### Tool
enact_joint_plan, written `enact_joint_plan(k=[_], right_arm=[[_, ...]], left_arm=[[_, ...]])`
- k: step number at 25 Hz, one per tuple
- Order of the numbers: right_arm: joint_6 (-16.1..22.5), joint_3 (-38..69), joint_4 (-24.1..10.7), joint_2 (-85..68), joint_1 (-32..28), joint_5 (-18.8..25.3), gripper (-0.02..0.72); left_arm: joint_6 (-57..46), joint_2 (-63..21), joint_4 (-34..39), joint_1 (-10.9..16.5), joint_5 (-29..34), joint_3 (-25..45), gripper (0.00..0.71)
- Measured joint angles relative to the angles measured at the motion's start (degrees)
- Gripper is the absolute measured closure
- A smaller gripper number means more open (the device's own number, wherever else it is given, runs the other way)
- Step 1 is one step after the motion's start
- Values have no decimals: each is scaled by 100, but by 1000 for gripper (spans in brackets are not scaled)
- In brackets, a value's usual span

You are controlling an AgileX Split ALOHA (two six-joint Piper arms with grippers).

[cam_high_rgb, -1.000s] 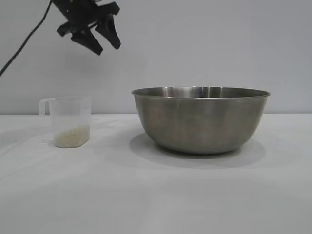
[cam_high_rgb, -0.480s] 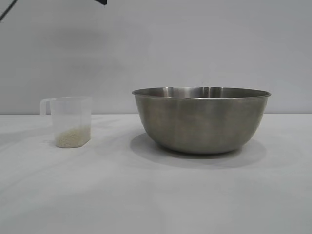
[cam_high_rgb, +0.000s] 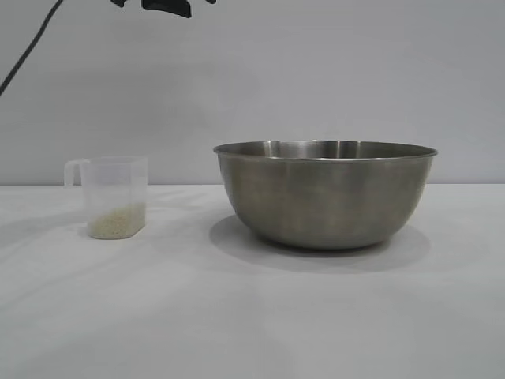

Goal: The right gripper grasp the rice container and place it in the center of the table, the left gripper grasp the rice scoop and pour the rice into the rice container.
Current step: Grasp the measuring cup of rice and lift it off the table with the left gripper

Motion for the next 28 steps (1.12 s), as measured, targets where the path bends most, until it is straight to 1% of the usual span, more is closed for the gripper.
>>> enact_joint_plan(k=[2,3,6,10,15,18,21,25,28], right_arm=[[0,0,0,0,0,0,703],[0,0,0,0,0,0,650],[0,0,0,0,0,0,650],[0,0,0,0,0,0,650],[0,0,0,0,0,0,650],[0,0,0,0,0,0,650],[0,0,-12,0,0,0,650],[0,0,-12,0,0,0,650],[0,0,-12,0,0,0,650]], left_arm=[[101,-184,314,0,-24,0,434],[116,-272,451,0,-64,0,434],[-96,-549,774,0,-136,0,434],[-422,-653,878,0,-136,0,434],[-760,-653,1033,-35,42,0,434],[-910,-653,940,-5,108,38,434],[-934,-689,765,69,-97,368,434],[-934,-701,657,58,-448,916,434],[-910,-701,629,24,-550,1205,434]])
